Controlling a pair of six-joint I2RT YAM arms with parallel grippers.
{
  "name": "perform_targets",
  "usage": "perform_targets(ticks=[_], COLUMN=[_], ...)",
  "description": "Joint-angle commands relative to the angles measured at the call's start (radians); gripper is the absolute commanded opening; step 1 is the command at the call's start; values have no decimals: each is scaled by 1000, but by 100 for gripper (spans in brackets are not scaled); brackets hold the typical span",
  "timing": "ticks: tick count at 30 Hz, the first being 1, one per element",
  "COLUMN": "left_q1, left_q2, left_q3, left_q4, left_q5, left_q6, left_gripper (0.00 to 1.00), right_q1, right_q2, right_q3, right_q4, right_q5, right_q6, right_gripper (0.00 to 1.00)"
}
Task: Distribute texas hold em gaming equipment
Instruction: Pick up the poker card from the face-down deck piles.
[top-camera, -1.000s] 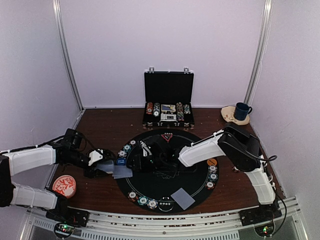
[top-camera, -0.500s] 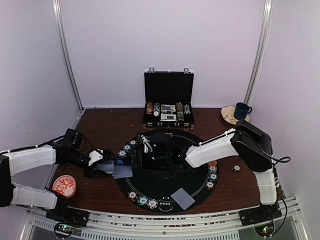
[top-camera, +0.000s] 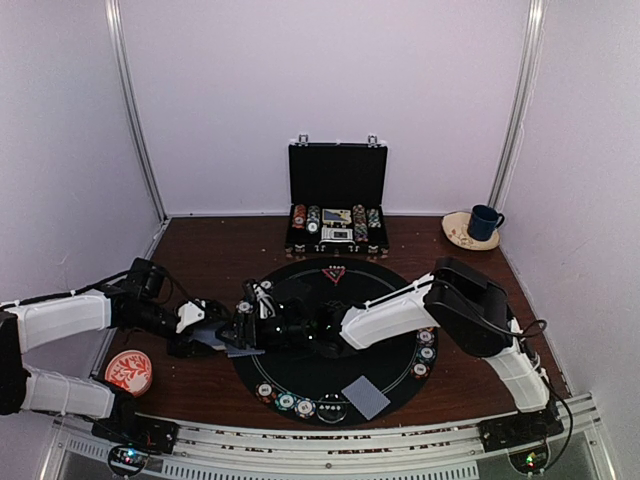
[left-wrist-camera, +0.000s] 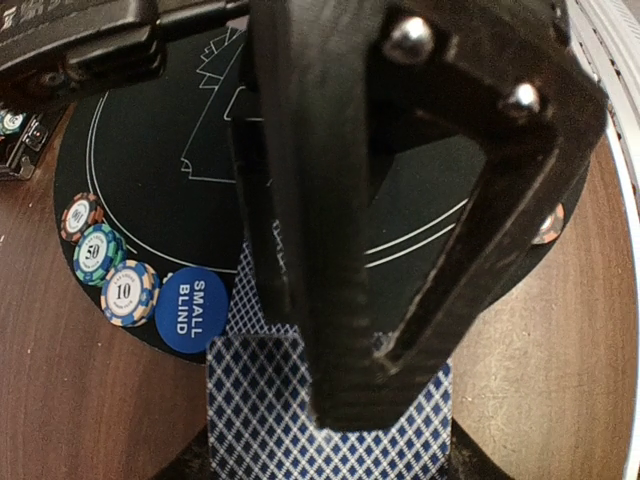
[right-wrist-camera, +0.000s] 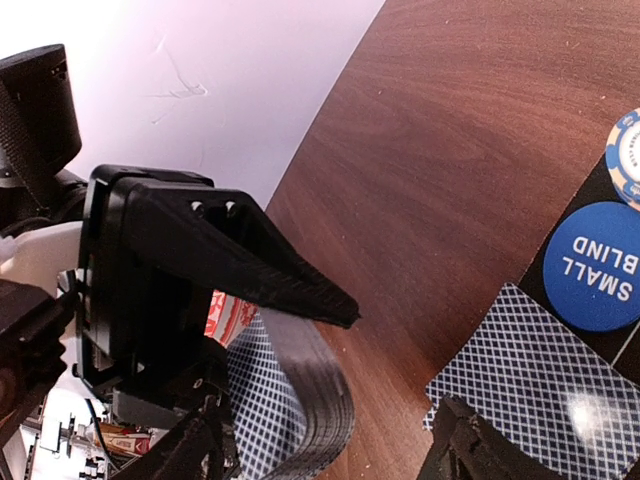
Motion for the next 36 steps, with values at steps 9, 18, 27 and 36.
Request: perform_targets(ticks=[9,18,27,36], left_q1=[5,6,6,6], left_q2=[-21,-12,-4,-1], left_q3=[5,9,11,10], left_q4=[-16,-22,-22,-21], left_q5=[57,59,56,53], left_q6=[34,37,37,36], left_gripper=[11,11,11,11], right_q1=[-10,-20,-44,-53], right_q2=[96,87,23,-28], right_q3=[168,145,52,6], right_q4=[-90,-142,-149,-158], right_q5=[14,53,94,106], right_q6=[15,-15,-32,-55], right_gripper=[71,63,45,35])
